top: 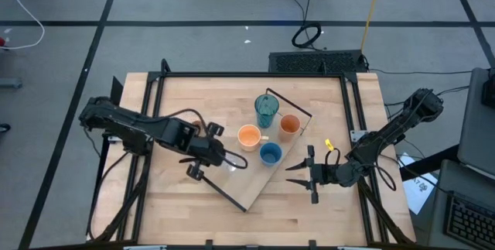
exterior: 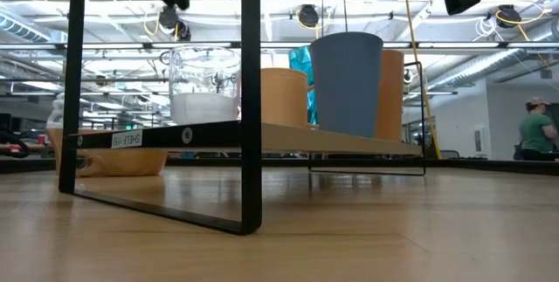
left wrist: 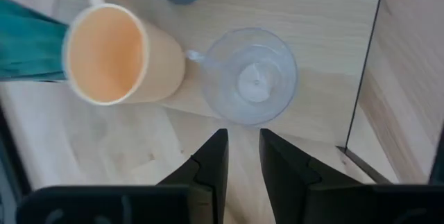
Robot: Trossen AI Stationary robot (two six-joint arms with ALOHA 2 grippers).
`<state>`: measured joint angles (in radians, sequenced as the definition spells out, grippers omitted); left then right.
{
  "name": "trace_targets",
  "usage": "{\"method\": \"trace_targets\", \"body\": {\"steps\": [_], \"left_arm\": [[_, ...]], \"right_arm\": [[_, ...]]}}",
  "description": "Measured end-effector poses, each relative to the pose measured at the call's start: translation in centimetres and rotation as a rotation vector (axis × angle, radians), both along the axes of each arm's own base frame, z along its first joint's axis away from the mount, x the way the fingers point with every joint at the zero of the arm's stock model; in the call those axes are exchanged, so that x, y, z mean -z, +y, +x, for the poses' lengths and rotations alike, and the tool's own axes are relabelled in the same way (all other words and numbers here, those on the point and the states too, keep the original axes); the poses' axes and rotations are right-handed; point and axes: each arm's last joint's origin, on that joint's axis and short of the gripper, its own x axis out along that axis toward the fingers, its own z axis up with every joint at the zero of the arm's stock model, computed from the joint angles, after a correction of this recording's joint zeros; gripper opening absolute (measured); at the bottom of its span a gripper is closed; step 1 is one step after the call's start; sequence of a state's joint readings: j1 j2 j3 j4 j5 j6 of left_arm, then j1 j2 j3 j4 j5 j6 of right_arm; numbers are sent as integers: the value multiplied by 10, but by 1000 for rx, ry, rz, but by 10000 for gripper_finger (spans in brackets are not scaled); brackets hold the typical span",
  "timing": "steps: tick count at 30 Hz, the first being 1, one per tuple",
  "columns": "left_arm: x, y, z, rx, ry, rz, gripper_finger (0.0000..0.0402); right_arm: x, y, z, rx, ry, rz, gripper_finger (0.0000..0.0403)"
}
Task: Stack small to large cups/mugs on shelf
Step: Put the brown wooden mug on the shelf
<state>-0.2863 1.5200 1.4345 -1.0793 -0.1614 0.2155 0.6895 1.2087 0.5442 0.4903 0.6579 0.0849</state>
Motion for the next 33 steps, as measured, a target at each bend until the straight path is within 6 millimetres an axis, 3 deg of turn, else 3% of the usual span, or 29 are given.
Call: {"method": "trace_targets", "body": {"steps": [8,18,26,33], "left_arm": [[-34,10,-30,-48,-130,-35,86],[-72,26,-83,-83,-253,-95,86],[-78,39,-110,-183,-221,-118,86],[-74,42,-120,-255,-153,-102,86]], "right_arm": [[-3,1,1,2,-28,31,138],[-5,0,1,30,-50,41,138],[-7,-1,1,53,-67,49,138],[-11,-1,2,88,-99,94,134]]}}
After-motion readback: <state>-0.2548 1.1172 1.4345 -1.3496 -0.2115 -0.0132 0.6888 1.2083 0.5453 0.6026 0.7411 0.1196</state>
